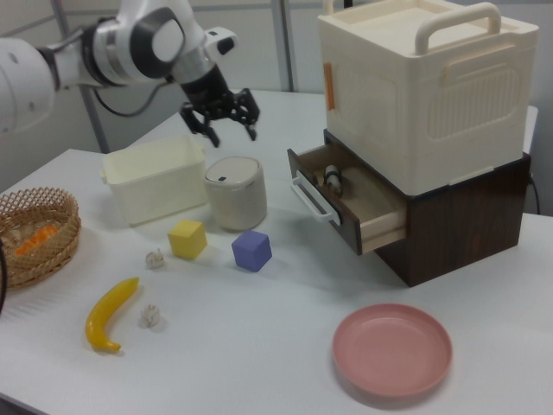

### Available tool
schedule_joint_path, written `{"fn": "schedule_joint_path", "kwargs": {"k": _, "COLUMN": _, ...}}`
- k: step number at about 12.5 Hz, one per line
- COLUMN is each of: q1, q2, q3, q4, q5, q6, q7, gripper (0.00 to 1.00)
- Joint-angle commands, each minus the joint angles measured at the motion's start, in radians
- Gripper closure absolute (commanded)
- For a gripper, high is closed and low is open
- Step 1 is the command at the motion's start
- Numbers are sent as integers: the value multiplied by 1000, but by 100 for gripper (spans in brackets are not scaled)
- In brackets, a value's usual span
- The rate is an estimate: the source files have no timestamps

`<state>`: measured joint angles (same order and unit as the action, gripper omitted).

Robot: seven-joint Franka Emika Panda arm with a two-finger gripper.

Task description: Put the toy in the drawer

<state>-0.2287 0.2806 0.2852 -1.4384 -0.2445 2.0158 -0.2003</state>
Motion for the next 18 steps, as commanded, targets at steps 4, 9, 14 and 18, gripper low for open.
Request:
{"fn": "schedule_joint_path", "kwargs": {"k": 4, "q1": 69, "q2": -230, "q3": -79, "q4": -86, "q5": 133, "q6": -391, "q7": 128, "gripper": 0}}
{"fn": "schedule_joint_path", "kwargs": {"k": 9, "q1": 253, "q2": -256, "q3": -279, "q4": -123, "q5": 225, "q6": -471, "q7": 188, "gripper": 0}}
{"fn": "schedule_joint_path", "kwargs": {"k": 14, "q1": 355, "q2": -274, "q3": -411, "q4": -119, "q5": 206, "q6": -470, "q7": 185, "gripper": 0}}
{"fn": "schedule_joint_path", "kwargs": {"k": 18, "q1": 350, "q2": -274, "q3": -412, "q4": -103, "q5": 208, "q6": -477, "q7": 179, "gripper": 0}}
